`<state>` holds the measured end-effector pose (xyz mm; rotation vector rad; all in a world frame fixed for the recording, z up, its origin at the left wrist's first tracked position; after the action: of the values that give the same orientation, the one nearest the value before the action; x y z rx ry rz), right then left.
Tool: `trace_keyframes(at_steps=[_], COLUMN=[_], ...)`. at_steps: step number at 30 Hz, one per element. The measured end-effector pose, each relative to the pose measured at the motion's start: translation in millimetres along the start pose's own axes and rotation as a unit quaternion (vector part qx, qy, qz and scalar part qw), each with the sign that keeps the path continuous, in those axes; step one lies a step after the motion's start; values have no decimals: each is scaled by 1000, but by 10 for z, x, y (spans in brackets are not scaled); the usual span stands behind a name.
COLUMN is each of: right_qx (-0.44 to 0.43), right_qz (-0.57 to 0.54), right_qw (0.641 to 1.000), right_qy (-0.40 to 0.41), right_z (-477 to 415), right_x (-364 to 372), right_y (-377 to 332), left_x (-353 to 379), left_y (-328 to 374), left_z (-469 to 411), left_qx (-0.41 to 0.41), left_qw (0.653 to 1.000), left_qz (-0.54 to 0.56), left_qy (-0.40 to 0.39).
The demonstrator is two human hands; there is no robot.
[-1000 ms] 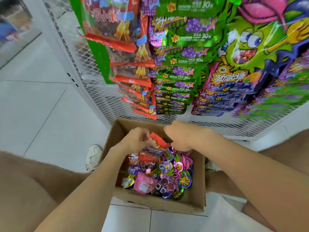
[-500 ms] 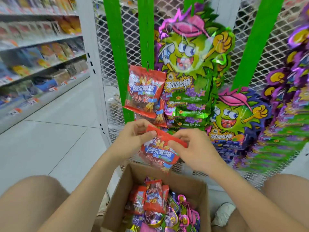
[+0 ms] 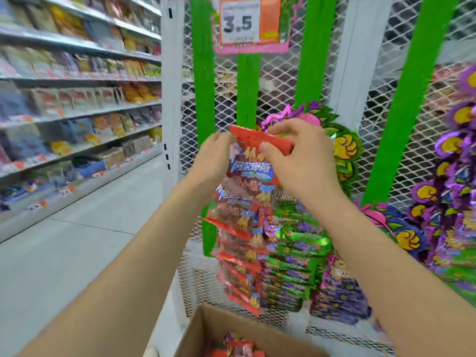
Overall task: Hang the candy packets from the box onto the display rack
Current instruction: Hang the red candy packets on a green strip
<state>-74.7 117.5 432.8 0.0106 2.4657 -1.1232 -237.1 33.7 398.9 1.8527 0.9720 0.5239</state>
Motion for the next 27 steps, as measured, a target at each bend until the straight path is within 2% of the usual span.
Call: trace_keyframes(at_steps=[2, 5, 7, 10, 16, 23, 27], right_qx=[5, 18, 22, 33, 28, -7, -36], right_qz=[-10, -19, -26, -50, -73, -29, 26], right_qw=[1000, 999, 999, 998, 997, 1000, 999], right_qy=[-10, -24, -20, -22, -12, -2, 3], right_z=[-96, -164, -175, -196, -223, -78, 120], right_x=[104, 248, 300, 326, 301, 332, 341], right_y=[33, 89, 107, 105, -31, -12, 87], left_x=[41, 49, 43, 4, -23, -64, -100], left_y=[-23, 14, 28, 43, 58, 98, 130], left_z=[-37, -40, -23, -7, 5, 49, 112], left_qx=[-23, -22, -57, -95, -97, -92, -40], left_qw=[999, 997, 992, 988, 980, 982, 995], left_qz=[45, 77, 114, 117, 155, 143, 68], left_qy=[-12, 11, 14, -21, -76, -85, -62])
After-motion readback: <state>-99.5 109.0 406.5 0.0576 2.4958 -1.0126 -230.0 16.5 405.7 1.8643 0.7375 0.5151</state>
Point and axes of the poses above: each hand's wrist, its own z-axis away from the middle knuckle, its own x-axis out of the palm, y = z × x, the point moved 4 cm from there along -z, towards the middle knuckle, and after that the axes turned 15 degrees about x, right-handed, at the moved point
